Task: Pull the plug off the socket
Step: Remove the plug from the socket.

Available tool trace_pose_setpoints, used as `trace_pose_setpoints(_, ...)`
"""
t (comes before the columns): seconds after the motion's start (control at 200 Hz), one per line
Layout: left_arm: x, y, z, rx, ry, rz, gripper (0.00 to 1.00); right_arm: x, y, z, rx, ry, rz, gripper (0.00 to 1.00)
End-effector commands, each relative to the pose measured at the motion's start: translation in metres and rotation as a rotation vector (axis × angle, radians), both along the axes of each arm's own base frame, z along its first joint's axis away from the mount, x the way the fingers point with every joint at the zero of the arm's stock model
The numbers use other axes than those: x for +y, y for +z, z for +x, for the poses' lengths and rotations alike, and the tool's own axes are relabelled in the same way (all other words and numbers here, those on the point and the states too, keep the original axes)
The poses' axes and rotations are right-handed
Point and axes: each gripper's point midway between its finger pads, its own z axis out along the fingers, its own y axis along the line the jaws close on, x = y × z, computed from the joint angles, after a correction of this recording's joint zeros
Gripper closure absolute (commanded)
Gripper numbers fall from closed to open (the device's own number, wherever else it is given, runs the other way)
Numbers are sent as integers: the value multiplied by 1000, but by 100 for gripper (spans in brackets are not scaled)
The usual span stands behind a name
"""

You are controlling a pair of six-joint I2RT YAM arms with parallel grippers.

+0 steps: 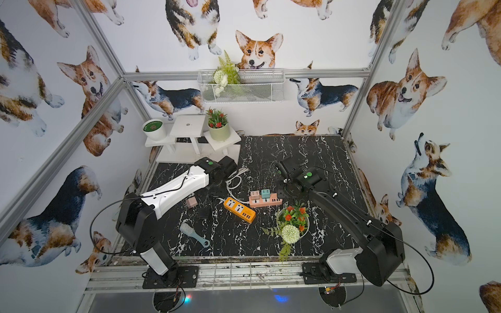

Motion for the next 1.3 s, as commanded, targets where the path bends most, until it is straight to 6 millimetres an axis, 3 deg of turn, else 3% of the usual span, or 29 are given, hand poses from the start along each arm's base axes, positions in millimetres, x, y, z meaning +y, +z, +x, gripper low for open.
trace_pose_setpoints(0.0,-41,19,16,-46,-156,-188,18,-1,-9,-8,99,23,4,53)
trace_pose_setpoints(0.15,-80,30,24,-66,-330,-334,17,4,-18,-2,146,29,-4,54)
trace_pose_setpoints(0.295,-91,30,23,-57,-384,-386,18,13,-17,8,152,37,3,55)
trace_pose_setpoints(0.425,-89,22,19,0,-263,-438,25,17,-14,17,149,48,-8,55)
trace_pose_setpoints(0.531,-107,13,12,44,-155,-587,31,20,-12,23,161,39,-17,55)
trace_pose_setpoints(0.626,-117,3,9,68,-50,-681,32,26,-9,26,161,31,4,55)
trace_pose_setpoints(0.781,-117,-13,6,152,185,-710,32,30,-12,27,167,39,-9,55)
trace_pose_setpoints(0.936,-117,-19,1,220,400,-720,52,29,-16,22,174,45,-14,55)
trace_pose_setpoints(1.011,-129,-10,13,177,327,-742,55,28,-16,22,167,41,-16,55)
trace_pose_setpoints(1.081,-130,-10,13,193,232,-671,57,27,-15,21,160,37,-14,55)
trace_pose_setpoints(1.296,-138,-36,-4,219,57,-600,70,27,-17,20,164,33,-13,55)
